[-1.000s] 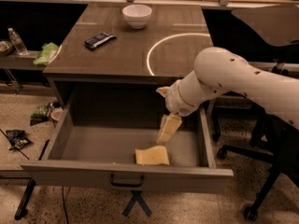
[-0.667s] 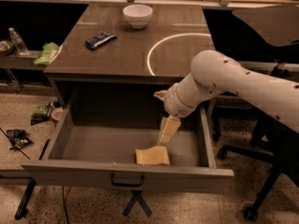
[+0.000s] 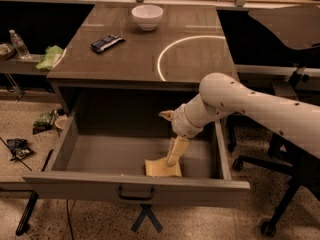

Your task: Pick sponge from top drawer and place on counter

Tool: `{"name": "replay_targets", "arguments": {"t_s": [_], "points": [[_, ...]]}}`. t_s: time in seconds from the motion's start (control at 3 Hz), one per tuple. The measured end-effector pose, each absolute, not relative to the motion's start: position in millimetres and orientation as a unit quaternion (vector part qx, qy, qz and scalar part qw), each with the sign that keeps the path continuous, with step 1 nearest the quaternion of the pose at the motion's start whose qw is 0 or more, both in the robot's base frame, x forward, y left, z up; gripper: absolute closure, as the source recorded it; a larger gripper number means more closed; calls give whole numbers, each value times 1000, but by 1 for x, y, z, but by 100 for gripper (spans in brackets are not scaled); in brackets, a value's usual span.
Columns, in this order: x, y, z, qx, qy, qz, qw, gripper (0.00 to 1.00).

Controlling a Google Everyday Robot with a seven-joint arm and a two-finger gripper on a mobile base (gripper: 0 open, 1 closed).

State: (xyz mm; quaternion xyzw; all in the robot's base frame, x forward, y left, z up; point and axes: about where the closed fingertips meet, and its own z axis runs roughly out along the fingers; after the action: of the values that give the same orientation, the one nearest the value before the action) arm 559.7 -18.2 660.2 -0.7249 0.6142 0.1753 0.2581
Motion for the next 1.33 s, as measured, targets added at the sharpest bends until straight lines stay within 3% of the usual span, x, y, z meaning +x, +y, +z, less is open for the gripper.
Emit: {"name": "replay_targets", "arguments": {"t_s": [1.33], "points": [[538, -19, 626, -707, 629, 195, 257, 0]]}}
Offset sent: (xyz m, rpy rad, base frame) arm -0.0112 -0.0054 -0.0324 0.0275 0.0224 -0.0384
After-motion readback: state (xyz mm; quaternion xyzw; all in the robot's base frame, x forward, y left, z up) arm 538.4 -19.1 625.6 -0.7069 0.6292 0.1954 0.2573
